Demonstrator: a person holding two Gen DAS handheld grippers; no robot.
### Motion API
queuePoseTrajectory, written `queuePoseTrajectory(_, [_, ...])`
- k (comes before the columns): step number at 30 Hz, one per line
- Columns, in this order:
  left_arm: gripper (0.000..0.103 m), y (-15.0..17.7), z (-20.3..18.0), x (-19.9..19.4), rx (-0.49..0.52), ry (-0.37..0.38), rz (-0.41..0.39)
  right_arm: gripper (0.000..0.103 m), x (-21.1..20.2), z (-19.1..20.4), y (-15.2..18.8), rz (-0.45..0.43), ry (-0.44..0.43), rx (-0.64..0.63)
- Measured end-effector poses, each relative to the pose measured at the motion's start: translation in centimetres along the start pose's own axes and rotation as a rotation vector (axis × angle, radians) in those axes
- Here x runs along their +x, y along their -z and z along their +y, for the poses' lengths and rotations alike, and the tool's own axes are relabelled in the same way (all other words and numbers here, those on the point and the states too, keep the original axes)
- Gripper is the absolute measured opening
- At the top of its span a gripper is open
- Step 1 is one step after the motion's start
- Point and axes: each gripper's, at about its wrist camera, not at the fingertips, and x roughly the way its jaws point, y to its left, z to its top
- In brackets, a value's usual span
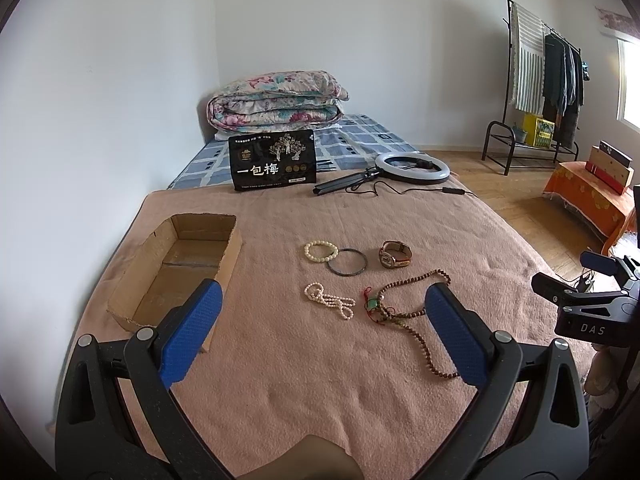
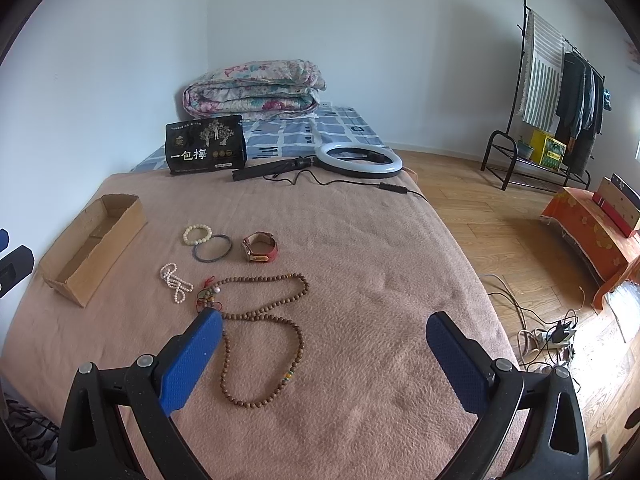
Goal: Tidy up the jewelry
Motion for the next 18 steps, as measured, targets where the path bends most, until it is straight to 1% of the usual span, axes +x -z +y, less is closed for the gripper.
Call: queuePoseTrajectory(18, [0.103, 0.06, 0.01, -0.04, -0.002, 0.000, -0.003, 0.103, 0.14, 0.29, 0.28, 0.004, -0.005, -0.002])
